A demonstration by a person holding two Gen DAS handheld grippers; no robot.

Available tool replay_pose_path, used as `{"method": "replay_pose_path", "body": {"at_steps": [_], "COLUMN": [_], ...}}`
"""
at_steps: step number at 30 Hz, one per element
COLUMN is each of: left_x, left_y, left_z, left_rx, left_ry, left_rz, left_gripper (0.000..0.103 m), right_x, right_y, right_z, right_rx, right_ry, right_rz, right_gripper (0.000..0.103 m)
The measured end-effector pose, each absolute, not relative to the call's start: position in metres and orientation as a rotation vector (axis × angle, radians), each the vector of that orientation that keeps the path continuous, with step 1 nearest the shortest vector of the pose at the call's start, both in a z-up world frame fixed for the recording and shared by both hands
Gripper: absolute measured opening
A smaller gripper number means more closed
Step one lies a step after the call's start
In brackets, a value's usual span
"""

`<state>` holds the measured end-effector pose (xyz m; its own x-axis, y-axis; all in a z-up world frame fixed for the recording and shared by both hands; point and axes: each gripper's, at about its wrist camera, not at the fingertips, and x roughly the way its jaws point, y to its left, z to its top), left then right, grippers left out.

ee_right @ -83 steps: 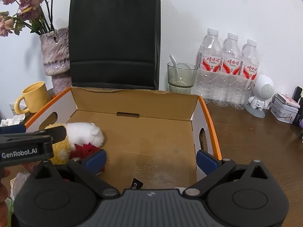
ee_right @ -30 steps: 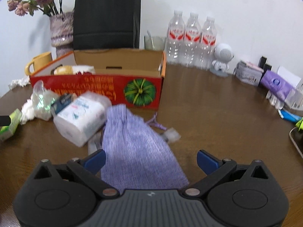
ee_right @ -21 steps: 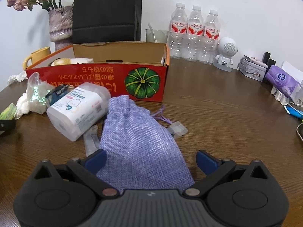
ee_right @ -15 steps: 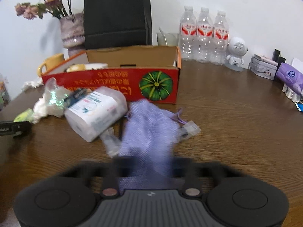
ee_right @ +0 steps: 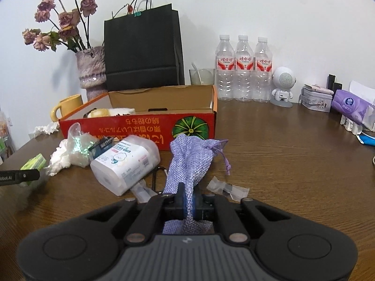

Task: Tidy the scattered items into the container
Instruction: 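Place the tissue pack in the box with the left tool while the right tool carries the lavender pouch in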

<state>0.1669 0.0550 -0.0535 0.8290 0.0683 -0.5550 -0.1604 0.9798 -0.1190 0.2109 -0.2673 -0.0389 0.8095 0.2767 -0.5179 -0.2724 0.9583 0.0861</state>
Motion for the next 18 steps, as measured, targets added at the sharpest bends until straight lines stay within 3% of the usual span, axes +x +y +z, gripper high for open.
{"method": "replay_pose_path", "body": {"at_steps": [9,18], "left_x": [0.163,0.177], "left_y": [0.052,0.04], "left_z": [-0.042,0.005], "left_rx": [-0.186,-0.152], "left_ry": [0.549,0.445], "left_rz": [0.08,0.013], "left_gripper": [0.046,0.046], "right_x": [0.209,0.218], "right_y": [-0.268,-0.26], "right_z": [-0.031,0.01], "right_rx": [0.019,0.036], "right_ry": [0.517,0.43], "right_rz": [0.296,0.349], "right_gripper": [0.004,0.004]}}
